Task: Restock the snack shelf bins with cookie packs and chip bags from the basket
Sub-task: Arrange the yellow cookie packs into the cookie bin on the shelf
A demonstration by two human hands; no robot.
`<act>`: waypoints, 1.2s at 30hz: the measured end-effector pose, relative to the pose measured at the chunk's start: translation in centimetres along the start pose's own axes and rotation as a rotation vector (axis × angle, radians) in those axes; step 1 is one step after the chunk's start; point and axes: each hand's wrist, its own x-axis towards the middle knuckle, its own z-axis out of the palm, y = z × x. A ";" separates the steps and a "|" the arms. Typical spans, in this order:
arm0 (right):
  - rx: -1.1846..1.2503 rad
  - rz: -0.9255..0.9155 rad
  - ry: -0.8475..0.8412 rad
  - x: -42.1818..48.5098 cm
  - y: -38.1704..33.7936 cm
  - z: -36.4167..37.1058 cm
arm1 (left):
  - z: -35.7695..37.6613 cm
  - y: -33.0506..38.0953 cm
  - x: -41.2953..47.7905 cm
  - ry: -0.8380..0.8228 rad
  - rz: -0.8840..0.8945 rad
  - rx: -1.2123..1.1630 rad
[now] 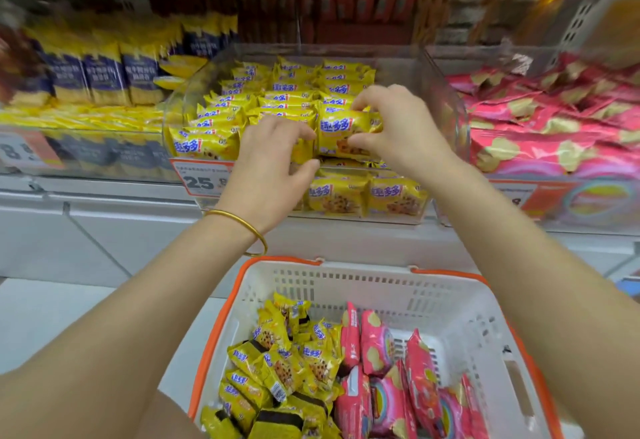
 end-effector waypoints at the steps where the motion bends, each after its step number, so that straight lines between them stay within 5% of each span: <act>1: -0.008 -0.012 0.015 0.0 -0.1 0.5 | 0.2 -0.2 0.1 -0.008 0.013 0.039; 14: -0.260 -0.039 -0.039 -0.5 -0.4 1.0 | -0.3 -0.2 -0.7 -0.012 0.090 0.054; 17: -0.301 -0.046 0.085 -1.8 -1.1 0.0 | -0.7 -0.3 -1.5 0.038 0.156 0.066; 21: -0.001 -0.173 0.289 -5.5 -2.2 0.7 | -1.3 -0.7 -3.3 -0.053 0.217 0.112; 23: 0.110 -0.162 0.143 -7.9 -2.3 3.9 | -1.2 -1.4 -4.7 -0.191 0.194 0.173; 27: 0.097 0.032 -0.446 -11.7 -0.5 14.0 | -0.5 -3.1 -7.4 -0.497 0.095 0.306; 31: 0.256 0.166 -0.815 -14.3 0.1 22.5 | -0.3 -4.7 -8.5 -0.613 0.006 0.357; 34: 0.332 0.298 -0.912 -15.8 -0.1 27.0 | -0.4 -5.7 -8.6 -0.640 -0.039 0.362; 36: 0.342 0.394 -0.813 -16.5 0.3 28.7 | -0.3 -6.2 -8.5 -0.657 -0.049 0.370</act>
